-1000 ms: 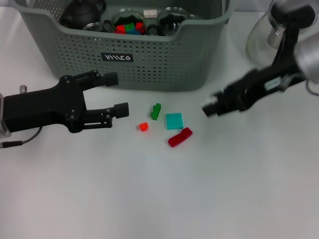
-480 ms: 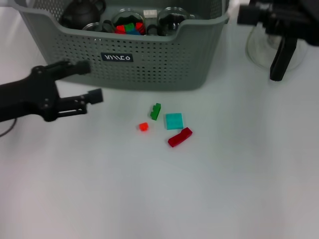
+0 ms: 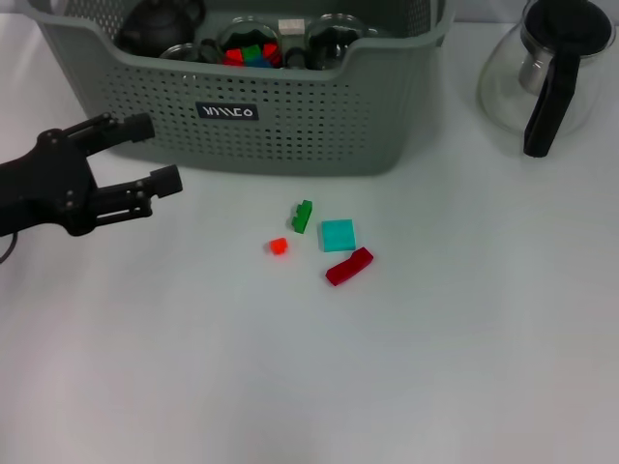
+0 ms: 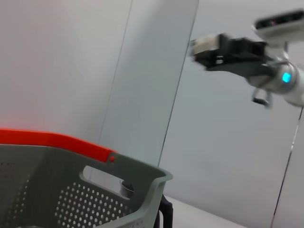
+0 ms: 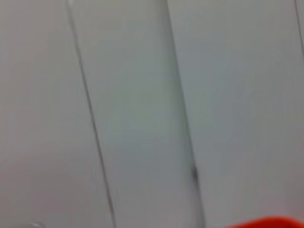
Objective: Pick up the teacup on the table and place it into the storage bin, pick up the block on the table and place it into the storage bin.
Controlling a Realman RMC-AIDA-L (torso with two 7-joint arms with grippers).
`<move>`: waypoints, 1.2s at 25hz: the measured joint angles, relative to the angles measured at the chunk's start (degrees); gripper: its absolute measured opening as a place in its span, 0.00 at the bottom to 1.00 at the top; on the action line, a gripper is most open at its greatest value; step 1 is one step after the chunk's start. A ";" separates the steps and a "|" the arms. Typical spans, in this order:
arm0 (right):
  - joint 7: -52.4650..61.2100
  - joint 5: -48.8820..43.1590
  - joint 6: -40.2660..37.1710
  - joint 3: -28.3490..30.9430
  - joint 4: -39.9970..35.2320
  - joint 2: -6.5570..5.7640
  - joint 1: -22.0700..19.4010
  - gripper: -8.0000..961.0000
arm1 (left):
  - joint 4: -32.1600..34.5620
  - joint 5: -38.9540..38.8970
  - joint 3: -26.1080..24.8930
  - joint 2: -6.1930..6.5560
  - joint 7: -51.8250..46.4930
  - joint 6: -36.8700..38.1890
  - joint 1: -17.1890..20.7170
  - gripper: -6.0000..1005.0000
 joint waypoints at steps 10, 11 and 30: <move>21.07 -41.41 15.16 -8.27 2.93 3.69 18.77 0.46 | -0.17 -0.12 0.00 -0.74 -0.21 0.15 -0.55 0.86; 22.04 -42.42 17.21 -11.26 4.79 3.71 19.44 0.46 | -0.20 -0.12 -0.10 -0.77 -0.23 0.20 -0.63 0.86; 21.87 -39.43 37.39 -21.61 24.02 3.48 25.35 0.51 | -1.50 -0.12 -0.23 -1.00 -0.26 0.42 -0.56 0.86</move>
